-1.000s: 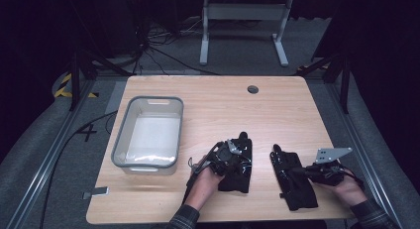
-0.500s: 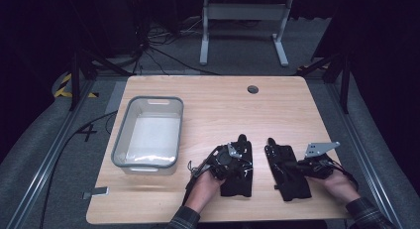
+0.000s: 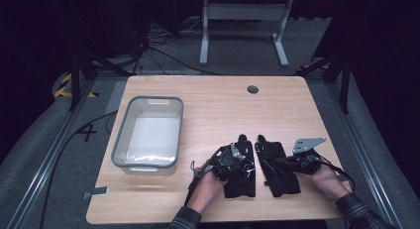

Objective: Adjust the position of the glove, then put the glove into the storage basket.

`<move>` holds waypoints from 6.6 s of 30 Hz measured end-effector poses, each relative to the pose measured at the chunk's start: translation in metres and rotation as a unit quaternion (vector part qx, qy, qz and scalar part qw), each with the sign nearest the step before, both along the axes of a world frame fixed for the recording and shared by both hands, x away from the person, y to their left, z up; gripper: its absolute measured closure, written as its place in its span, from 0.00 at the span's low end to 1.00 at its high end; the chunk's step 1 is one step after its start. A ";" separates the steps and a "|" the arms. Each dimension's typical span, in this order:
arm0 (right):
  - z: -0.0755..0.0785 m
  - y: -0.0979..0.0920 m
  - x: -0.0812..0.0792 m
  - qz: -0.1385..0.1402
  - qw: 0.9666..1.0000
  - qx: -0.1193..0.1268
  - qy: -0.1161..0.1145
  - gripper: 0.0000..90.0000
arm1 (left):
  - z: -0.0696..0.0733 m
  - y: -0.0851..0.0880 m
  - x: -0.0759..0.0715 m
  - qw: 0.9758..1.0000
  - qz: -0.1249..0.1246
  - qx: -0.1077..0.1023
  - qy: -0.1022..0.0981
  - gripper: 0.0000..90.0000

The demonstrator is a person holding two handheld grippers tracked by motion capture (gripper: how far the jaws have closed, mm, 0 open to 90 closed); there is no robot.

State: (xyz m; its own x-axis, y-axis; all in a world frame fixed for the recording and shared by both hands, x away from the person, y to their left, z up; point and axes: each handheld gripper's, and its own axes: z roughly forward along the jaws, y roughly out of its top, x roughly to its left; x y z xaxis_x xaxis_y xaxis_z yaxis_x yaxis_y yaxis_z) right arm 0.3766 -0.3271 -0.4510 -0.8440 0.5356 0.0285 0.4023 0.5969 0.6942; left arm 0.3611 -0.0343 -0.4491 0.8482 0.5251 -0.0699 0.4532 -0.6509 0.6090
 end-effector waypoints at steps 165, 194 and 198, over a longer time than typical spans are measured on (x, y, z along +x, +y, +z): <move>0.013 0.008 0.012 0.032 0.999 0.025 0.003 1.00 | 0.003 -0.049 0.026 0.999 -0.003 -0.040 0.017 0.98; 0.002 0.038 -0.009 0.100 0.995 0.021 0.020 1.00 | 0.003 -0.042 0.038 1.000 0.002 -0.012 0.008 0.99; 0.001 0.050 -0.015 0.118 0.993 0.022 0.019 1.00 | 0.003 -0.044 0.040 1.000 -0.001 -0.009 0.002 0.99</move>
